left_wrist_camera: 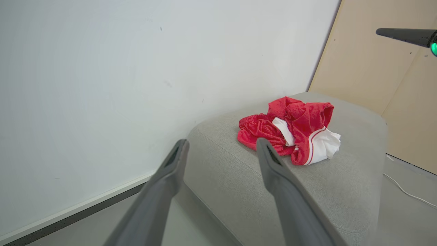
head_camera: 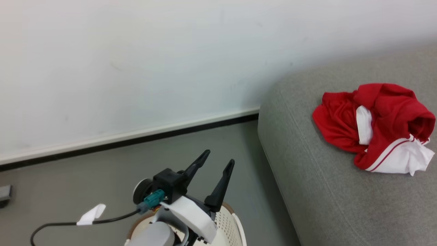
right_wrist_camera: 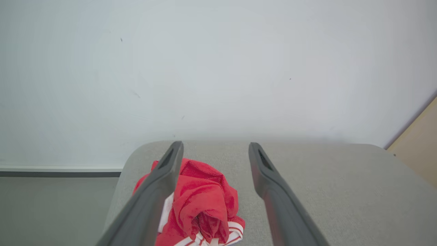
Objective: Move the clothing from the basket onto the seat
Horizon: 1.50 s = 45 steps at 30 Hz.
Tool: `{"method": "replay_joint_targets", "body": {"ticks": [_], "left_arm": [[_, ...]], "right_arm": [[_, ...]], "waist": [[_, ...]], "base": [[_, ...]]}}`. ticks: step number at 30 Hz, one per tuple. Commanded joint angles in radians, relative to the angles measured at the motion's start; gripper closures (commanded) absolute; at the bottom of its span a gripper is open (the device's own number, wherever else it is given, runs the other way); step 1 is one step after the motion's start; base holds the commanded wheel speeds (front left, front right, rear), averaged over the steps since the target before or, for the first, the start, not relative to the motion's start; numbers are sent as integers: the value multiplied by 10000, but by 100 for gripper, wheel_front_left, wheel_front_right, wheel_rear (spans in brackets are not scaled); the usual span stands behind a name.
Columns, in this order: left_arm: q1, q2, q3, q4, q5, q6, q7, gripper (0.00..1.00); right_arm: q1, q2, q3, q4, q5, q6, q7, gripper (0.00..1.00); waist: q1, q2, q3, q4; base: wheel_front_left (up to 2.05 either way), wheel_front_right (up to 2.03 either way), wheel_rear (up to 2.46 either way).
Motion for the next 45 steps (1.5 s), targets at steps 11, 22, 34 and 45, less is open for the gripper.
{"method": "replay_joint_targets", "body": {"ticks": [11,22,34,45], "left_arm": [[985,698,1023,-615,-262,712,-59,0],[2389,1417,2618,-1310,-295,1665,-62,0],[4274,704,4639,-1736,653,1616,-66,0],[5015,-660,6495,-757,2267,95,-66,0]], "right_arm": [[1405,629,-871,-1286,-806,6,-2255,0],[4848,3106,-4216,-2933,-3327,6,-2652,0],[8410,5864,-6506,-4767,-5633,6,-2659,0],[9084,6628,-6419,-4424,-6287,6,-2659,0]], "waist": [[5,-1,-942,790],[5,-1,-970,1401],[5,-1,-1037,1835],[5,-1,-1101,1927]], "base": [[0,0,0],[0,0,0],[0,0,0],[0,0,0]]}}
